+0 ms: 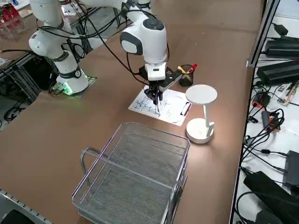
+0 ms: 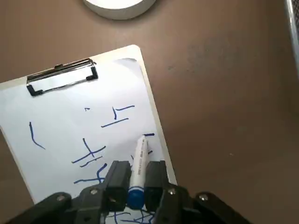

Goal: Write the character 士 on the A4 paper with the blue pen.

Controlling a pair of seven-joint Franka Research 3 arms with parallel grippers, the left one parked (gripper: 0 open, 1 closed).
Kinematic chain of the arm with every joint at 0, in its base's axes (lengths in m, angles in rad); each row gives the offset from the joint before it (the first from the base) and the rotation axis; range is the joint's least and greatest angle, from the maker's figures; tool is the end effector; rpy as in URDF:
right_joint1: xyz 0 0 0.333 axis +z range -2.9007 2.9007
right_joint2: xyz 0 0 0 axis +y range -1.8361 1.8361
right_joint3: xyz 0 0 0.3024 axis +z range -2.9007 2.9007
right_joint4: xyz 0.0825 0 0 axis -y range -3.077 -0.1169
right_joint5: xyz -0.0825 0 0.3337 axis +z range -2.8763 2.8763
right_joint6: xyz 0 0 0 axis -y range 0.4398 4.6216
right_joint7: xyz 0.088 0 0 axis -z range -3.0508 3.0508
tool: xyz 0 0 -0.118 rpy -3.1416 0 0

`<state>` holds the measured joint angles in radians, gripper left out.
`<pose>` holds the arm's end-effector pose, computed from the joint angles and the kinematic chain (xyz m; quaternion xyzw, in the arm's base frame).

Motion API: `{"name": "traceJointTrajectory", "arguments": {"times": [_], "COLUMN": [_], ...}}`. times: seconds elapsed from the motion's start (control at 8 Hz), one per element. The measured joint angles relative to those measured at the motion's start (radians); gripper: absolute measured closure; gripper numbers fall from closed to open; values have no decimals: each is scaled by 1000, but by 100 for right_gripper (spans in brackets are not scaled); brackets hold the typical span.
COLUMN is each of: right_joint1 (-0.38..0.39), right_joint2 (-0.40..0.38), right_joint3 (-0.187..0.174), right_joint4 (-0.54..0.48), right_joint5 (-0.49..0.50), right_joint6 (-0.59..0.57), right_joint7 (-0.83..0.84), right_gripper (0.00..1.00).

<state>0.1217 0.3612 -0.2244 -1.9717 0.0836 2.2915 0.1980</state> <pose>0.5636 -0.0502 0.2992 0.9851 -0.1712 -0.0149 0.0092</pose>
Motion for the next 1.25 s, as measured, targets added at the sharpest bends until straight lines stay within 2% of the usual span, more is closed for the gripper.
{"name": "traceJointTrajectory", "arguments": {"times": [0.62, 1.25], "right_joint1": [0, 3], "right_joint2": [0, 0], "right_joint3": [3, 26], "right_joint4": [0, 0], "right_joint5": [3, 5], "right_joint6": [3, 15], "right_joint7": [28, 76], "right_gripper": [79, 79]}}
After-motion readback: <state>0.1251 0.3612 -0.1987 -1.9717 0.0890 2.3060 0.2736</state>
